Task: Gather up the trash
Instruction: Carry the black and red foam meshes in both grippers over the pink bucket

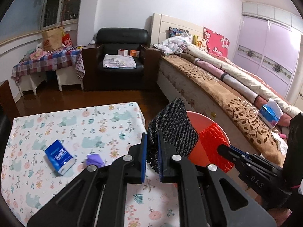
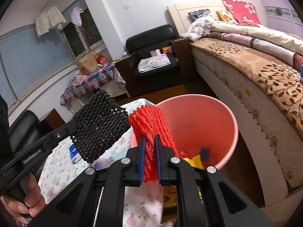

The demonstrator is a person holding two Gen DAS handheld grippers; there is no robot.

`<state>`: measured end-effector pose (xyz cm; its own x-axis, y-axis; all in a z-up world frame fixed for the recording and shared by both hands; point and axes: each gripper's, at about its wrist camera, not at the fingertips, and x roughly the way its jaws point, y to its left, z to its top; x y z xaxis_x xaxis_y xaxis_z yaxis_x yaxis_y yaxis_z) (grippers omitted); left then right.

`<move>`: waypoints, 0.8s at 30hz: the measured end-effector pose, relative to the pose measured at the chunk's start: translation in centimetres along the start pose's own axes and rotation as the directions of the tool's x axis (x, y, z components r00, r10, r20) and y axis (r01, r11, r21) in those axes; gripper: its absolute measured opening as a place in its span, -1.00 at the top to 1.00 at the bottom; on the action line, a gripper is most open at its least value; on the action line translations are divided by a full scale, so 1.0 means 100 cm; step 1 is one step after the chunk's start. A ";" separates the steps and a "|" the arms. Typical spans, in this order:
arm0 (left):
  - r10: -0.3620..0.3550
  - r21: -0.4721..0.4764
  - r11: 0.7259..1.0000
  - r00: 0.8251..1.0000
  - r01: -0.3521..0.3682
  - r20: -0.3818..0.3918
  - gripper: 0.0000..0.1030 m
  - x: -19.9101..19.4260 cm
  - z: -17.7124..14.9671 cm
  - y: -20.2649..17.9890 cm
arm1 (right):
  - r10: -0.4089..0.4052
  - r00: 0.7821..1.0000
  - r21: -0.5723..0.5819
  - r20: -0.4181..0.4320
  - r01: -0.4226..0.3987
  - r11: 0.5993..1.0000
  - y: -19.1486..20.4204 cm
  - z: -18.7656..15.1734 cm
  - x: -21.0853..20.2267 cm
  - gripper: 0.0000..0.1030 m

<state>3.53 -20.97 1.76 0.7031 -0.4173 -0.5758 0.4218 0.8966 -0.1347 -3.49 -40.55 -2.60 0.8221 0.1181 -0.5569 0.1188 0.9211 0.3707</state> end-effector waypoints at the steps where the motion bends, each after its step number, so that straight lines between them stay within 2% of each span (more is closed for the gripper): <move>1: -0.002 0.007 1.000 1.000 0.002 -0.006 0.82 0.004 0.000 -0.004 | -0.006 1.000 0.005 -0.001 0.006 1.000 -0.003 0.001 0.002 0.81; 7: -0.009 0.043 0.999 0.999 0.010 -0.031 0.82 0.024 -0.001 -0.022 | -0.037 0.999 0.026 -0.010 0.037 0.999 -0.020 0.000 0.011 0.81; 24: -0.074 0.055 0.995 0.995 0.078 -0.067 0.82 0.064 -0.002 -0.045 | -0.076 0.996 0.065 -0.047 0.079 0.995 -0.054 0.000 0.035 0.81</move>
<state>6.00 -27.67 -1.45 0.6297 -0.4719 -0.6171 0.5065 0.8517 -0.1344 -1.22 -45.07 -6.56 0.7837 0.0654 -0.6177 0.2190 0.9015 0.3732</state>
